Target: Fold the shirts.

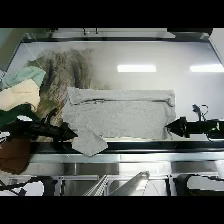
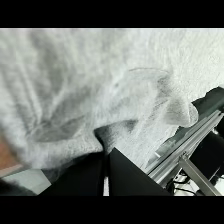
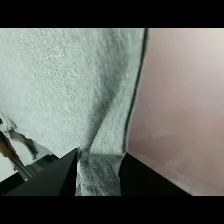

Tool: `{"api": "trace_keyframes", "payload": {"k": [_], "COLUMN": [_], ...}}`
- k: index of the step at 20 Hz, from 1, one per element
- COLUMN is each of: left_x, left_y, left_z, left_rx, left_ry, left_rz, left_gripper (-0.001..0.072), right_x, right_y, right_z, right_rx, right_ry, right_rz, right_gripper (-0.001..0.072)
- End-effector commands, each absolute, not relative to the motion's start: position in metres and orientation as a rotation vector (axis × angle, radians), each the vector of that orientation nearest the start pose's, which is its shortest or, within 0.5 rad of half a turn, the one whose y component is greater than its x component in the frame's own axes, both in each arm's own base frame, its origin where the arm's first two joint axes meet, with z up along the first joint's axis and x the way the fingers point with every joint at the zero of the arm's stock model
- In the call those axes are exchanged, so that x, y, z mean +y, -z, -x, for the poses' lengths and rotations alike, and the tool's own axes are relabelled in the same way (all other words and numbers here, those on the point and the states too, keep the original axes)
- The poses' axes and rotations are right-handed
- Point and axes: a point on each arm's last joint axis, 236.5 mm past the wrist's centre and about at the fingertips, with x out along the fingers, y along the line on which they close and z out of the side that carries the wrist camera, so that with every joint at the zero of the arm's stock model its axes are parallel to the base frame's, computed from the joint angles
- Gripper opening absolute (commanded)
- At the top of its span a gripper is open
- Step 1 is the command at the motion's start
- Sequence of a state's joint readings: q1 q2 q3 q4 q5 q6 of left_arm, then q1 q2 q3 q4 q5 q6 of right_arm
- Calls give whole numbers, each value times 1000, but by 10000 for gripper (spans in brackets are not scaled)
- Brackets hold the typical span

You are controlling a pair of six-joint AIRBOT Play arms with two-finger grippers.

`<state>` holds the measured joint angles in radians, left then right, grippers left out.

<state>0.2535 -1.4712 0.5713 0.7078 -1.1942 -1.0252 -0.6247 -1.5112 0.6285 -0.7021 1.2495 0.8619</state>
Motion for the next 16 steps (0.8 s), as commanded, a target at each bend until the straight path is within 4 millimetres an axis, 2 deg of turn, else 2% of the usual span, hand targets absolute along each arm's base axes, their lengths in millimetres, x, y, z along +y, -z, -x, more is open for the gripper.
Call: {"api": "trace_keyframes", "payload": {"k": [1, 4, 6, 8, 10, 12, 16], "left_x": [-103, -100, -102, -102, -103, -103, -103], "left_y": [119, 118, 116, 115, 114, 114, 113], "left_z": [-235, -236, -234, -233, -232, -232, -231], "left_rx": [1623, 1615, 1619, 1620, 1621, 1622, 1625], "left_ry": [470, 471, 492, 500, 504, 506, 511], "left_rz": [914, 922, 920, 918, 918, 919, 920], "left_gripper": [27, 26, 26, 27, 26, 27, 27], "right_x": [2, -7, -22, -43, -57, -54, -28], "right_y": [115, 126, 123, 111, 105, 109, 120], "right_z": [-263, -241, -248, -255, -254, -246, -241], "right_rx": [1375, 1476, 1428, 1371, 1353, 1378, 1350], "right_ry": [-333, -283, -227, -182, -152, -157, -181], "right_rz": [-1050, -990, -973, -942, -885, -873, -975], "right_gripper": [358, 357, 357, 359, 377, 462, 455]}}
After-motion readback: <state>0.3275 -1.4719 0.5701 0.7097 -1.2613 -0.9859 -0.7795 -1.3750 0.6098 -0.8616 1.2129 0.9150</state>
